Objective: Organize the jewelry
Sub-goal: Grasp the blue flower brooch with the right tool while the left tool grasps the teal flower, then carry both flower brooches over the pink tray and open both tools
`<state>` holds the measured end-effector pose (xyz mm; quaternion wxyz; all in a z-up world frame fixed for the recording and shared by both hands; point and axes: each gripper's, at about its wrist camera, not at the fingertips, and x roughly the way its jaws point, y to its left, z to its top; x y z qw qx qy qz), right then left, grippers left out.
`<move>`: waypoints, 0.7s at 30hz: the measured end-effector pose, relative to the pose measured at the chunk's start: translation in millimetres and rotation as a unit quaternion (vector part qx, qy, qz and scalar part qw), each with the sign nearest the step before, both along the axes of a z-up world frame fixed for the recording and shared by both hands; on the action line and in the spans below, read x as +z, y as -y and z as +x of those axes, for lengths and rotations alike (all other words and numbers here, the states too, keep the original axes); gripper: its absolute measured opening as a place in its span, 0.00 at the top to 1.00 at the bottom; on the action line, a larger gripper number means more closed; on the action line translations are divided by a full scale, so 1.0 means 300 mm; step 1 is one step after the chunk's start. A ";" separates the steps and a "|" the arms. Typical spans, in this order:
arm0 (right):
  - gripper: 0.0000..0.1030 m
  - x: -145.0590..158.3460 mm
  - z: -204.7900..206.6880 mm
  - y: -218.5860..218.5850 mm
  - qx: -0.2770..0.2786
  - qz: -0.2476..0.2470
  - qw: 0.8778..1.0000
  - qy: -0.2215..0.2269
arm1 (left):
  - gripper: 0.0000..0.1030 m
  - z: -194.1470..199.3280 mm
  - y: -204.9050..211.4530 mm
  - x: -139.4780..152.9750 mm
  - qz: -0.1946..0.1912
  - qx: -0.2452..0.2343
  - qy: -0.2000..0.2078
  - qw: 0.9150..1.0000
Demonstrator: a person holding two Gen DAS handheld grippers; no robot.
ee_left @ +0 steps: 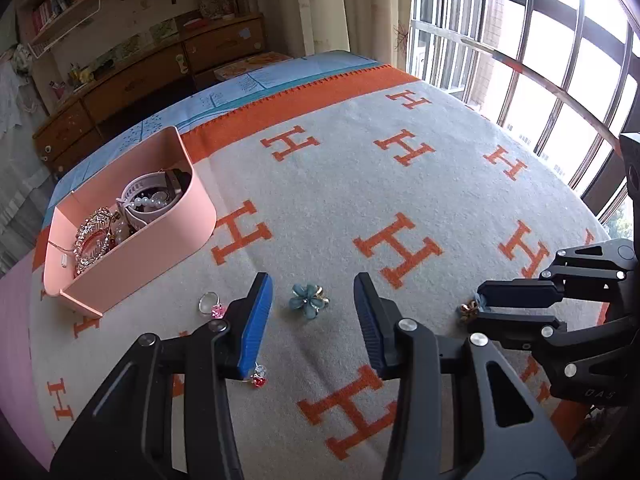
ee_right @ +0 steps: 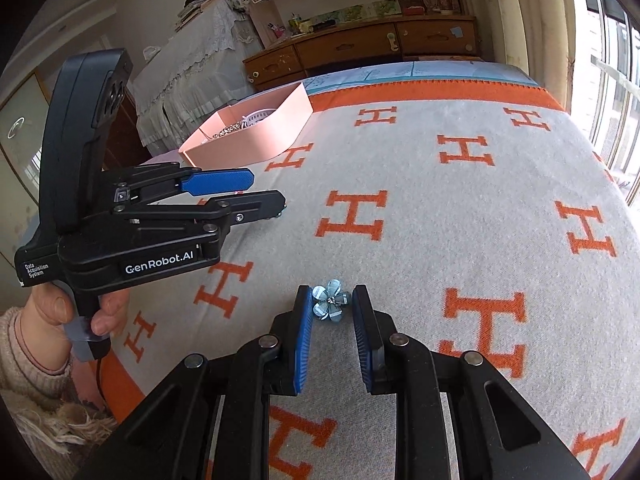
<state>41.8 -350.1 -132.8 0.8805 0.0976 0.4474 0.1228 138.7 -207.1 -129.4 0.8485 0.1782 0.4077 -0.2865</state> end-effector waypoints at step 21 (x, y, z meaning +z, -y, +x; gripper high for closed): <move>0.80 0.002 -0.002 -0.010 -0.001 -0.001 1.000 0.003 | 0.81 0.021 -0.012 -0.054 -0.005 0.004 -0.021 1.000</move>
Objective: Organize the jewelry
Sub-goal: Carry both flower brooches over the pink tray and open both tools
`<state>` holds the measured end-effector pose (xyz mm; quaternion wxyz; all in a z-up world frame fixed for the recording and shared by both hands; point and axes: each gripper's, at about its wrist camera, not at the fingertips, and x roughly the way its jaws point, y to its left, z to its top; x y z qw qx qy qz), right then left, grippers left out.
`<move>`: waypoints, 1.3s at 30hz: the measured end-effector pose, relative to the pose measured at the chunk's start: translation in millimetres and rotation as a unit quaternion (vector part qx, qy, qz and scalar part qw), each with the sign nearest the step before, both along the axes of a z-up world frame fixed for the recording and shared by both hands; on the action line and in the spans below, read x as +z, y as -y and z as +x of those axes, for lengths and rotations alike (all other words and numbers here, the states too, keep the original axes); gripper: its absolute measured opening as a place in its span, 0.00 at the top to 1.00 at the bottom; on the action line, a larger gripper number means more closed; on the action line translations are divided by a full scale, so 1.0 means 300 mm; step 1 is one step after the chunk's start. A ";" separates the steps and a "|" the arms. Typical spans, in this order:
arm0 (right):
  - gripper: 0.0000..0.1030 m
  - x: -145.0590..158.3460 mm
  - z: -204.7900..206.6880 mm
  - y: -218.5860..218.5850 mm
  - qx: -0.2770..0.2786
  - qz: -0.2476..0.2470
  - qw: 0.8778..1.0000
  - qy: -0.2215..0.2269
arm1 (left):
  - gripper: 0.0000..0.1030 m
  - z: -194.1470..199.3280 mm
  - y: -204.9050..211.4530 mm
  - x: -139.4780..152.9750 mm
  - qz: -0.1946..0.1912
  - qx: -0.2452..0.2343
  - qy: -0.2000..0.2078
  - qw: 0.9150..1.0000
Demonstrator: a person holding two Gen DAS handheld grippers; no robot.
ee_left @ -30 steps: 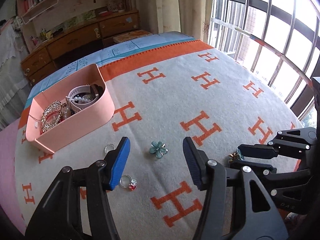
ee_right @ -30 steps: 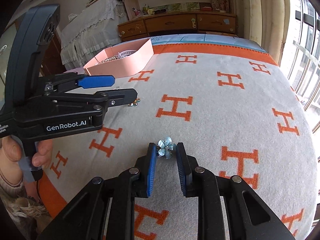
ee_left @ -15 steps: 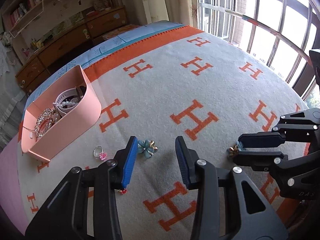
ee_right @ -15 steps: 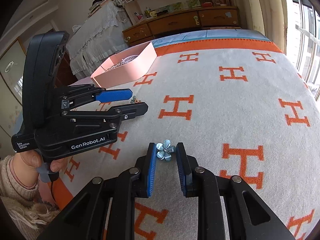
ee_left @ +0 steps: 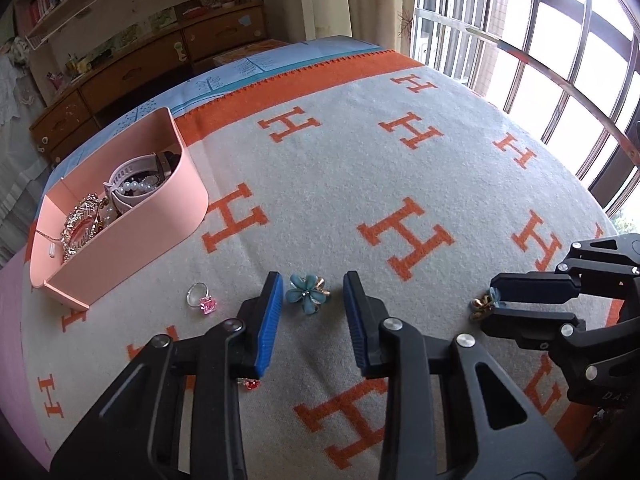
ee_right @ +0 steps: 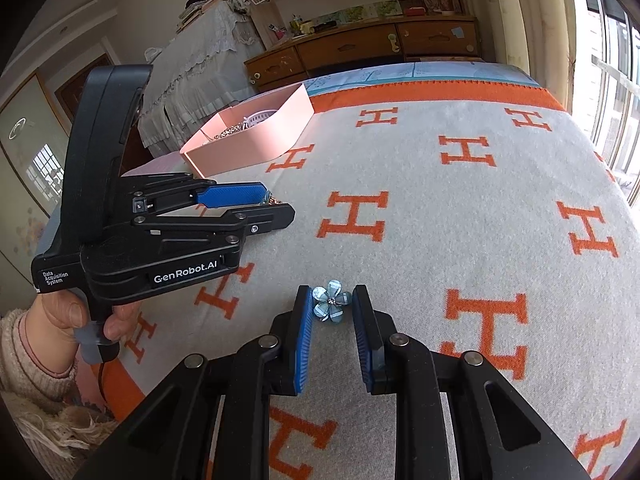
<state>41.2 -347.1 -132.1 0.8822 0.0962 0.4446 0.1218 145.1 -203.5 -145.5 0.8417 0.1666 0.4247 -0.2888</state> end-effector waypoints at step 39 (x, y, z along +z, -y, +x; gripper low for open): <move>0.82 0.359 0.757 -0.368 0.029 0.046 0.998 -0.008 | 0.83 0.520 -0.541 0.404 -0.164 0.184 -0.031 0.969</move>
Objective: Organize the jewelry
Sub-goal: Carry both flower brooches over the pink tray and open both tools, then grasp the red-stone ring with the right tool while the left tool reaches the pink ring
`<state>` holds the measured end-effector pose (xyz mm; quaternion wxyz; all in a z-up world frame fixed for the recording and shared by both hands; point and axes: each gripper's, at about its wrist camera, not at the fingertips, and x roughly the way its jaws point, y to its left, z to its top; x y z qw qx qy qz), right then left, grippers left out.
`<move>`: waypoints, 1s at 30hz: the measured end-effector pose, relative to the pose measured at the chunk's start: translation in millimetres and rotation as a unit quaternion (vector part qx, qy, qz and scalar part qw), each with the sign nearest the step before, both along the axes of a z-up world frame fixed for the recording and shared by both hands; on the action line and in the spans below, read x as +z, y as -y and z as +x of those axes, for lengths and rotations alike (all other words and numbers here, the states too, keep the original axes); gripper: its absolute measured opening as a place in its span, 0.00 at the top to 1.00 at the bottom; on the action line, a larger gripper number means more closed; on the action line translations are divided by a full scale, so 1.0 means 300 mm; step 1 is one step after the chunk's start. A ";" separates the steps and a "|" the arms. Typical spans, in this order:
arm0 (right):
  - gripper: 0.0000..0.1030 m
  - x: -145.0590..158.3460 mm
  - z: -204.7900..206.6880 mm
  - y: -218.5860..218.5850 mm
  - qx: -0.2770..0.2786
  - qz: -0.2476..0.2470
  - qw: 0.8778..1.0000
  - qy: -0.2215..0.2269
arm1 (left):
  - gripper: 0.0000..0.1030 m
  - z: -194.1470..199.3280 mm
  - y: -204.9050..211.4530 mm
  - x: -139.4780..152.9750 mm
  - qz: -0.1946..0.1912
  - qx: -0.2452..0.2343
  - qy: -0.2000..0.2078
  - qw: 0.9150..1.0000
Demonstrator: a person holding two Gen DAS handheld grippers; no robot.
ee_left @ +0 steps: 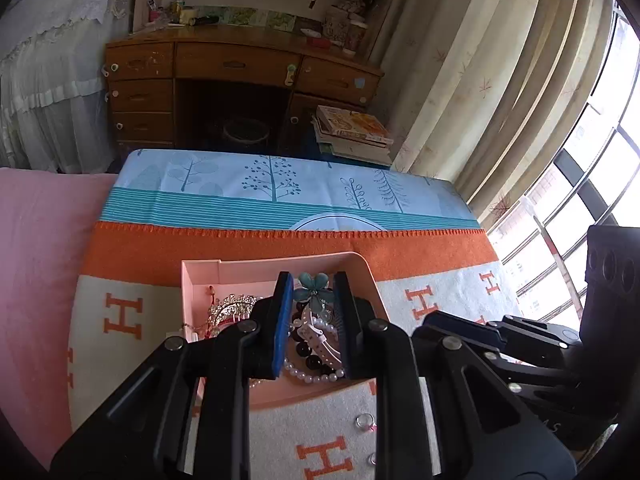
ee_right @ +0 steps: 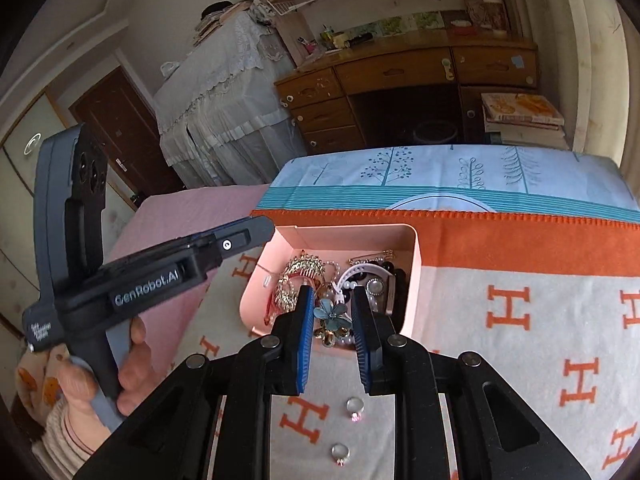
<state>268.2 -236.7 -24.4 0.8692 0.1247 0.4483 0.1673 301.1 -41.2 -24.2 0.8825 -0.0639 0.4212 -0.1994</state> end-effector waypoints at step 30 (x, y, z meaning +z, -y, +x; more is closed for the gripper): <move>0.62 -0.131 -0.214 0.064 -0.002 -0.006 0.999 -0.035 | 0.81 -0.215 -0.029 -0.141 0.030 0.022 -0.042 0.998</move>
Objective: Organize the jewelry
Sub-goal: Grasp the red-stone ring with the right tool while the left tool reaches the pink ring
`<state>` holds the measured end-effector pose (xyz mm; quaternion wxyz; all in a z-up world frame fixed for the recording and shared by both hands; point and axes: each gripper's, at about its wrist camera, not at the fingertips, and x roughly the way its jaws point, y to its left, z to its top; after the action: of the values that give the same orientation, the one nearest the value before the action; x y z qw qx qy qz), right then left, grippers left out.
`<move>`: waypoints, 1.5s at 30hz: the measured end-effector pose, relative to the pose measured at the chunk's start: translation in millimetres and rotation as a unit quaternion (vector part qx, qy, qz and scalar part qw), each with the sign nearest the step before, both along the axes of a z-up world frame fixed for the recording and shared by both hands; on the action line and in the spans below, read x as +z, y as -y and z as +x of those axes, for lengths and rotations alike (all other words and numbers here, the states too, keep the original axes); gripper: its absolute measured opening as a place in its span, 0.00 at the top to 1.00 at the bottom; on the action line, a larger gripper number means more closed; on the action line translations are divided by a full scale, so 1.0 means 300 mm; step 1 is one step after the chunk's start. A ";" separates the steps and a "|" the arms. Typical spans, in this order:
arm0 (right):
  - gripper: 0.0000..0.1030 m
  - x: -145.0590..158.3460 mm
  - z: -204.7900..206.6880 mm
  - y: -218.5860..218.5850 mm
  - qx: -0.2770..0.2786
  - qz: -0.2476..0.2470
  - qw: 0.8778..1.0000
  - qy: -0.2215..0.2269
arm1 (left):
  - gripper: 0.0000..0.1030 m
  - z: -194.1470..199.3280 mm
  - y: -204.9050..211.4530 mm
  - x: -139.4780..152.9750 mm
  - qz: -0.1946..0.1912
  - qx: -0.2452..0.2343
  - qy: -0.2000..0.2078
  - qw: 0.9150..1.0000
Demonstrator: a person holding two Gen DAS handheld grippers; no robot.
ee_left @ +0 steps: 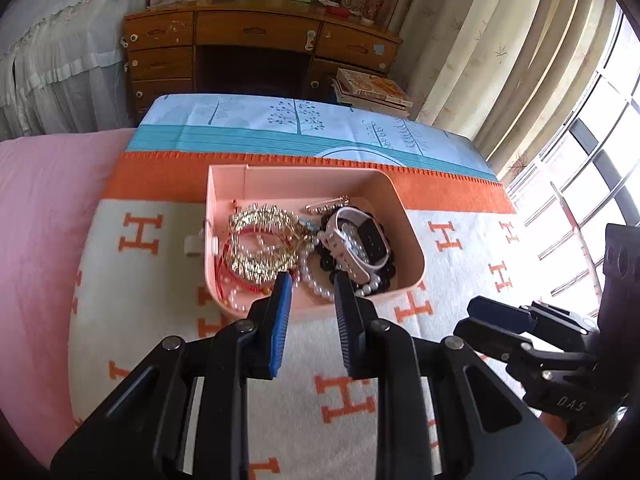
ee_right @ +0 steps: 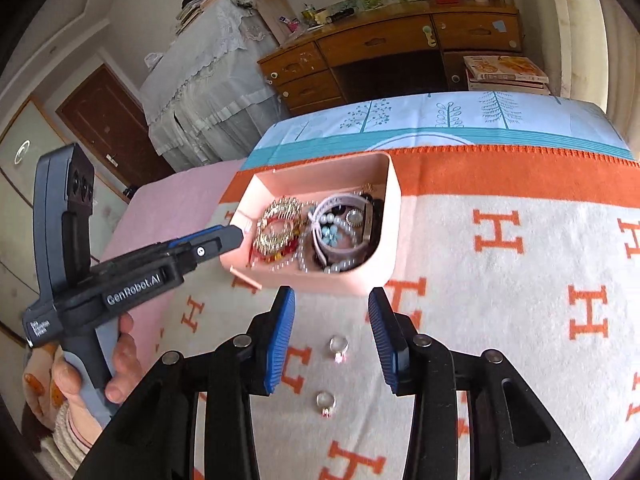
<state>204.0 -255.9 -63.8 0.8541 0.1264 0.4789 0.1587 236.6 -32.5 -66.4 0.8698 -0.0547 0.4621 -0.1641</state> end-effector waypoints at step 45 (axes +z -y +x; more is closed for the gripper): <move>0.59 -0.250 -0.253 -0.237 0.086 -0.202 0.974 0.047 | 0.81 -0.295 -0.080 -0.258 0.000 0.084 -0.040 0.996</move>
<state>128.0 -184.8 -138.7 0.8668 -0.0979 0.4693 0.1371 148.1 -8.5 -143.9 0.8611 -0.0995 0.4908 -0.0882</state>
